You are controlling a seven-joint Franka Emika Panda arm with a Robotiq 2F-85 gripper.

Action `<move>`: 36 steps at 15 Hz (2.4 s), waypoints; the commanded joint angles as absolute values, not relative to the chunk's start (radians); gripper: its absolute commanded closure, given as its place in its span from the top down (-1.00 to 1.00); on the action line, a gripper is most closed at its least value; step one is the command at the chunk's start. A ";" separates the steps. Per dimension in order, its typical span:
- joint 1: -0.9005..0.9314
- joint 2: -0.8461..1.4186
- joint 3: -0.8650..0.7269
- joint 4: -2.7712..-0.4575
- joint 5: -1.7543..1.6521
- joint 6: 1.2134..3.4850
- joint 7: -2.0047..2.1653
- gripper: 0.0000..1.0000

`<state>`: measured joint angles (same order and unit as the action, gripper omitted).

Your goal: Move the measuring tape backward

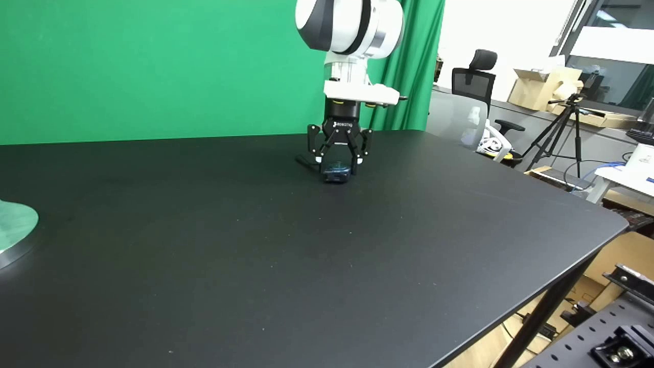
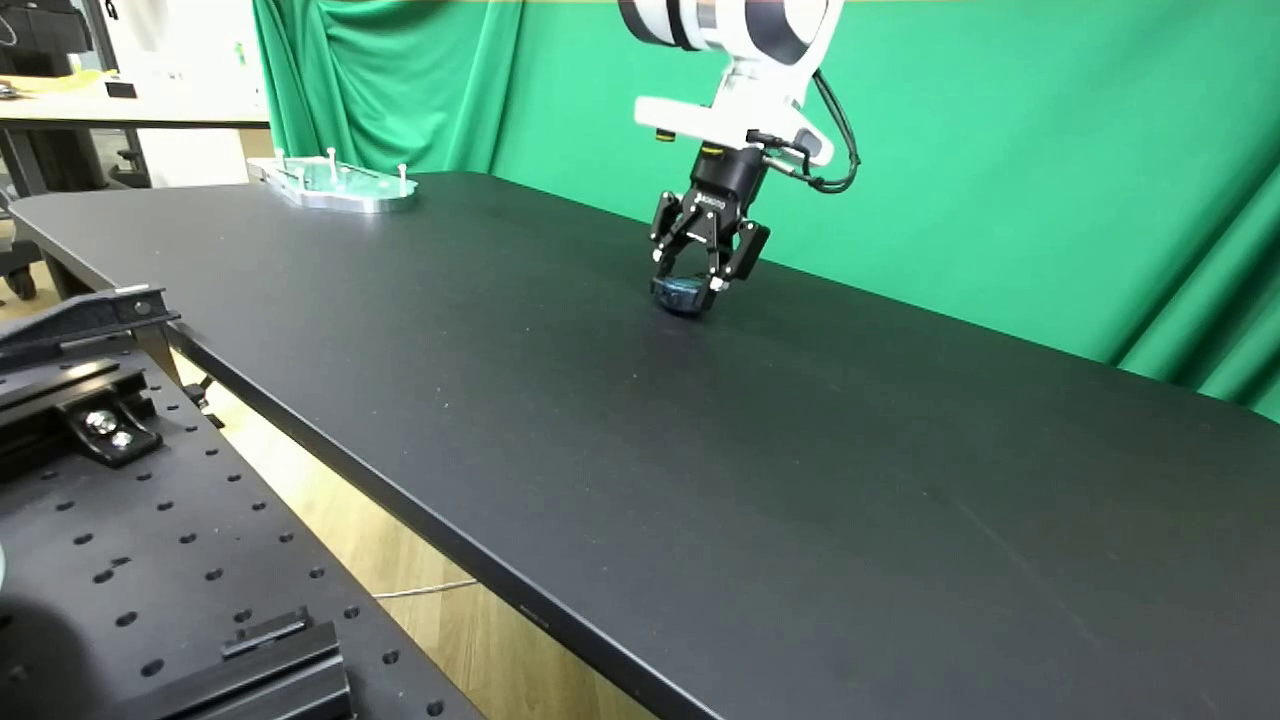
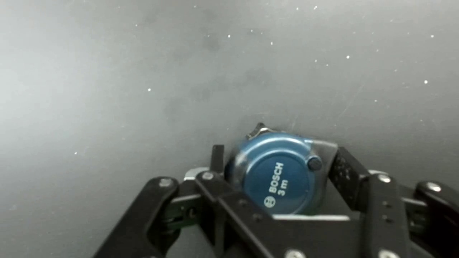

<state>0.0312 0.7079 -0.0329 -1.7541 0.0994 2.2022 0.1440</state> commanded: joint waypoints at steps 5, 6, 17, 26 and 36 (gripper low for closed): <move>0.088 0.531 -0.049 -1.881 -0.005 2.070 0.199 -0.02; 0.091 0.494 -0.042 -1.913 -0.010 2.056 0.191 -0.02; 0.086 0.288 -0.009 -2.335 0.055 2.499 0.210 -0.02; 0.050 0.280 0.002 -2.462 0.203 2.534 0.199 -0.02; 0.014 0.270 -0.002 -2.479 0.248 2.549 0.206 1.00</move>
<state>0.0231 0.3222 -0.0097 -2.4582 0.2296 2.5638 0.1773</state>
